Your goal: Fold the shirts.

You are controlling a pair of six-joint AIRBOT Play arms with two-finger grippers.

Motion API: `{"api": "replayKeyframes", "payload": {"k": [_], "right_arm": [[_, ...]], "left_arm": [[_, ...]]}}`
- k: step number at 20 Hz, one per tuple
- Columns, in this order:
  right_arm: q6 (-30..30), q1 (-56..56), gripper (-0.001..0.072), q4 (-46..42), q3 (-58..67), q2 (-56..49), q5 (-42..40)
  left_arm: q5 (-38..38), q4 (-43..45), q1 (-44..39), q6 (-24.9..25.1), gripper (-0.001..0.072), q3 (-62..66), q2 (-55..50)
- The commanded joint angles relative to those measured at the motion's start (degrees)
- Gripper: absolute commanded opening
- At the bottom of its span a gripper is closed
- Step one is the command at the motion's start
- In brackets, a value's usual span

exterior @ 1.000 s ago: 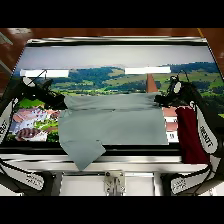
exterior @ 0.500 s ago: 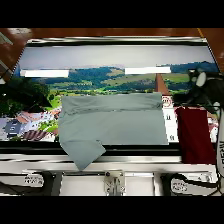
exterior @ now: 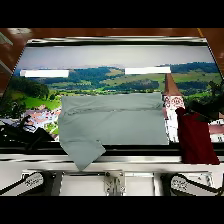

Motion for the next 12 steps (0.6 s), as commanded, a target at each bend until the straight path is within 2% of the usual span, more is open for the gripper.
{"api": "replayKeyframes", "payload": {"k": [1,6,8,12], "right_arm": [[-0.2,-0.8,0.0677,2.0,-0.7,0.2,-2.7],[-0.2,-0.8,0.0677,-0.1,-0.7,0.0,-5.2],[-0.1,-0.8,0.0677,-0.8,-0.7,-0.6,-5.2],[-0.1,-0.8,0.0677,-0.9,-0.8,-2.0,-4.7]], "left_arm": [[5.8,-3.7,-3.0,0.3,0.0523,-6.5,1.0],[9.6,-5.1,-11.2,-1.2,0.0523,-10.1,-0.6],[10.7,-5.7,-13.2,-2.0,0.0493,-10.6,-1.2],[12.7,-8.2,-15.6,-2.7,0.0492,-10.7,-1.5]]}}
